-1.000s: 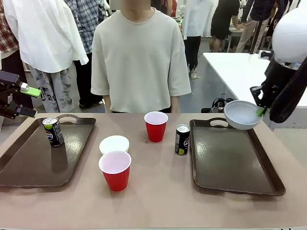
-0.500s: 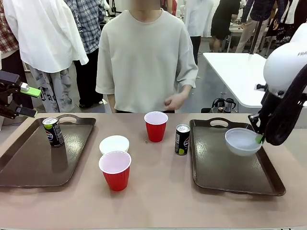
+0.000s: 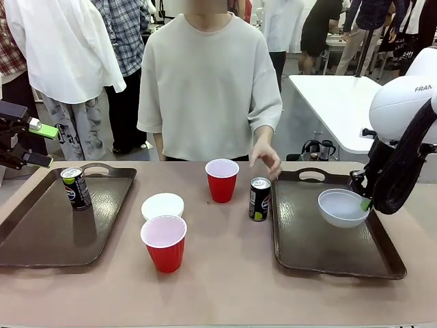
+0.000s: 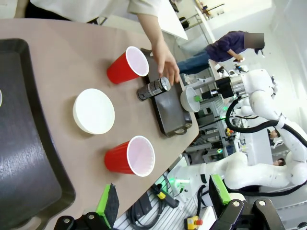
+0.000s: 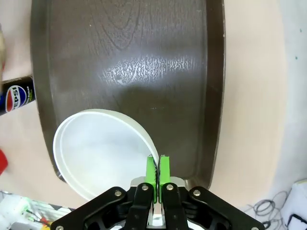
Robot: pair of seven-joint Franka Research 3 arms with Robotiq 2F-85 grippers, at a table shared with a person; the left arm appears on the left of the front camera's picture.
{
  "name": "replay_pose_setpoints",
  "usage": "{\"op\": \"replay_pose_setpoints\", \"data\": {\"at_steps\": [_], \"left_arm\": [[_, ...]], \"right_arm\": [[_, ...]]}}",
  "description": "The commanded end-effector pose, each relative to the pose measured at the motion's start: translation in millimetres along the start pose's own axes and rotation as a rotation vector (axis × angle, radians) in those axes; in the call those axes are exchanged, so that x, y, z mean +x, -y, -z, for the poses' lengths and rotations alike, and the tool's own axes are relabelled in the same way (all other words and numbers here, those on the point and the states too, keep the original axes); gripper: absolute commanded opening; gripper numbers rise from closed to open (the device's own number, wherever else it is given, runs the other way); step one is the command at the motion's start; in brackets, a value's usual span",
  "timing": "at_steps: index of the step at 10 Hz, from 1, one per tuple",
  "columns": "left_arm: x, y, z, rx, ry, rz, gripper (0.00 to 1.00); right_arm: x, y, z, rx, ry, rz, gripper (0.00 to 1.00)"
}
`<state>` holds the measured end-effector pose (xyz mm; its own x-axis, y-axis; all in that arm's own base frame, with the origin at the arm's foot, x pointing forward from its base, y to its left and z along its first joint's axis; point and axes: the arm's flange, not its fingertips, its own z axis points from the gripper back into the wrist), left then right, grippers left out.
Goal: Prepare tableware on both trays.
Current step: Pick up a Picnic Bowl from the table and place it on a Handle tray.
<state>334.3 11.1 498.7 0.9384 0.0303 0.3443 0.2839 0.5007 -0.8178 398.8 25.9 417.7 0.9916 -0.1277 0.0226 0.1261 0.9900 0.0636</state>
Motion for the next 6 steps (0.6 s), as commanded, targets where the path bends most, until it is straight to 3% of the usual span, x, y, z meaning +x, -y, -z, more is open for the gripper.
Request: {"op": "replay_pose_setpoints", "data": {"at_steps": [1, 2, 4, 6], "left_arm": [[0.4, 0.6, 0.2, -0.019, 0.007, 0.002, 1.0], [0.4, 0.6, 0.2, -0.019, 0.007, 0.002, 1.0], [0.4, 0.6, 0.2, -0.019, 0.007, 0.002, 1.0], [0.4, 0.6, 0.2, -0.019, 0.007, 0.002, 1.0]], "right_arm": [[-17.1, -5.4, 1.3, -0.041, -0.05, 0.012, 0.04], [-65.3, -5.7, -17.1, -0.117, -0.066, -0.009, 0.04], [-132.6, 1.6, -61.0, -0.1, 0.027, -0.042, 0.04], [-127.1, 8.0, -60.6, -0.052, 0.002, -0.006, 0.04]]}}
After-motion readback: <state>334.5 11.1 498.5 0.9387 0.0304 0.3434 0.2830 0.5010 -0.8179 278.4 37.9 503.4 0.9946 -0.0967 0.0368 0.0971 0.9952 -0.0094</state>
